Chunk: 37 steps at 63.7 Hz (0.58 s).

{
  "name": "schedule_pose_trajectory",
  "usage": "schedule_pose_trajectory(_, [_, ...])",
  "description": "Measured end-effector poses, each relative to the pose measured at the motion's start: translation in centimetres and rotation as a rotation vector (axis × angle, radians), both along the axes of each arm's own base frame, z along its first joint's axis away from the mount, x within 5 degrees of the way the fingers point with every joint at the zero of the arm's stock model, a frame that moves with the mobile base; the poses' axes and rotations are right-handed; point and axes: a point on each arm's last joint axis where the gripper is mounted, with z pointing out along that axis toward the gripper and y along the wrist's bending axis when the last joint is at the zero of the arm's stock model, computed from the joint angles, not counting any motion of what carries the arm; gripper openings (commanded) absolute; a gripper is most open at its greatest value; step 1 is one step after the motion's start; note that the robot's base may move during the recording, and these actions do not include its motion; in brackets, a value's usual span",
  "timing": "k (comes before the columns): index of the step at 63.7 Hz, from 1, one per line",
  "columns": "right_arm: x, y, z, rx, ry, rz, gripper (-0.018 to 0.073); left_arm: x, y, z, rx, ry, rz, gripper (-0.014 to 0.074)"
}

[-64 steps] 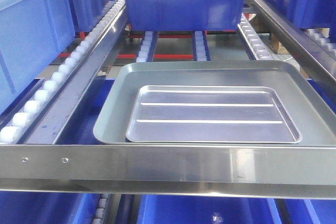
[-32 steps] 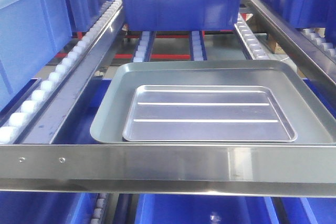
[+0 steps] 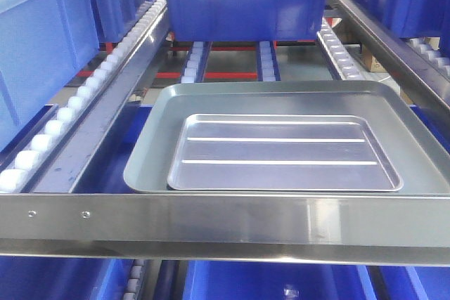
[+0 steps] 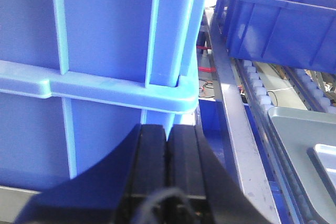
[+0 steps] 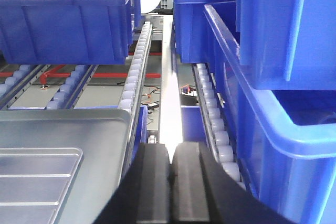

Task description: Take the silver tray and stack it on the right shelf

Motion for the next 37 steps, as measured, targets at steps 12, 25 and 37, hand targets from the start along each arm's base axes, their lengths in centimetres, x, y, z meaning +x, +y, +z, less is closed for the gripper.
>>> schedule_pose_trajectory(12, [0.00, 0.00, 0.00, 0.000, 0.000, 0.000, 0.0057, 0.00, 0.00, 0.00, 0.000, 0.000, 0.000, -0.0093])
schedule_pose_trajectory(25, [0.00, 0.00, 0.00, 0.000, 0.000, 0.000, 0.0057, 0.00, 0.00, 0.00, 0.000, 0.000, 0.000, -0.0093])
schedule_pose_trajectory(37, [0.00, 0.00, 0.00, 0.000, 0.000, 0.000, 0.0057, 0.00, 0.00, 0.00, 0.000, 0.000, 0.000, -0.0093])
